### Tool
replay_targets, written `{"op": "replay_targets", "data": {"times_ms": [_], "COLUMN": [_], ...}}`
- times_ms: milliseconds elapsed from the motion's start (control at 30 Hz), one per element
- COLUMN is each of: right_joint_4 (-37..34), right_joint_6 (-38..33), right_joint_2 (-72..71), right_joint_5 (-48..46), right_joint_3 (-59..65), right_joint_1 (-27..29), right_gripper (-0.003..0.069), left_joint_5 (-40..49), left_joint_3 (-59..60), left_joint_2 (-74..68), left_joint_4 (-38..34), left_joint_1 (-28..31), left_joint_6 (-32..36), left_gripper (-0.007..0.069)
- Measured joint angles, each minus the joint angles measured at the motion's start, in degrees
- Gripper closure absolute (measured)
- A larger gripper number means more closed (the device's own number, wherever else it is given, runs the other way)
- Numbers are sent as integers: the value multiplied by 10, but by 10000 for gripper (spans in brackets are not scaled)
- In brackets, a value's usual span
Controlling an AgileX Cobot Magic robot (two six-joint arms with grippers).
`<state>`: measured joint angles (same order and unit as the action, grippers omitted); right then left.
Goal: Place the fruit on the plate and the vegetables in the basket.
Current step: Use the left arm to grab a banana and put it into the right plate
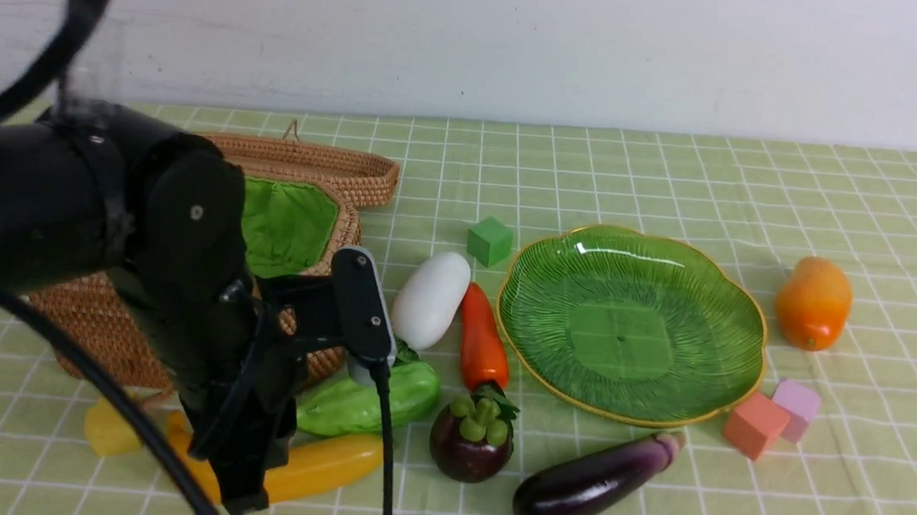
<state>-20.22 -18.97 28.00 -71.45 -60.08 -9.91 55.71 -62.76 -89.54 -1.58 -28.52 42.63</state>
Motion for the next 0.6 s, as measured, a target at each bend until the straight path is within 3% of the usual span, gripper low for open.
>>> {"op": "replay_targets", "data": {"times_ms": [200, 300, 400, 600], "right_joint_4": [-4, -4, -4, -4], "right_joint_6": [0, 0, -1, -2], "right_joint_2": [0, 0, 0, 0], "right_joint_5": [-1, -1, -1, -1], "right_joint_3": [0, 0, 0, 0], "right_joint_1": [0, 0, 0, 0], "right_gripper": [625, 623, 622, 617], "left_joint_5": [-38, -54, -63, -81], "left_joint_3": [0, -1, -1, -2], "left_joint_2": [-54, -76, -100, -144], "left_joint_4": [6, 16, 39, 70], "left_joint_1": [0, 0, 0, 0], "left_joint_6": [4, 6, 6, 6], "left_gripper": [179, 95, 70, 93]}}
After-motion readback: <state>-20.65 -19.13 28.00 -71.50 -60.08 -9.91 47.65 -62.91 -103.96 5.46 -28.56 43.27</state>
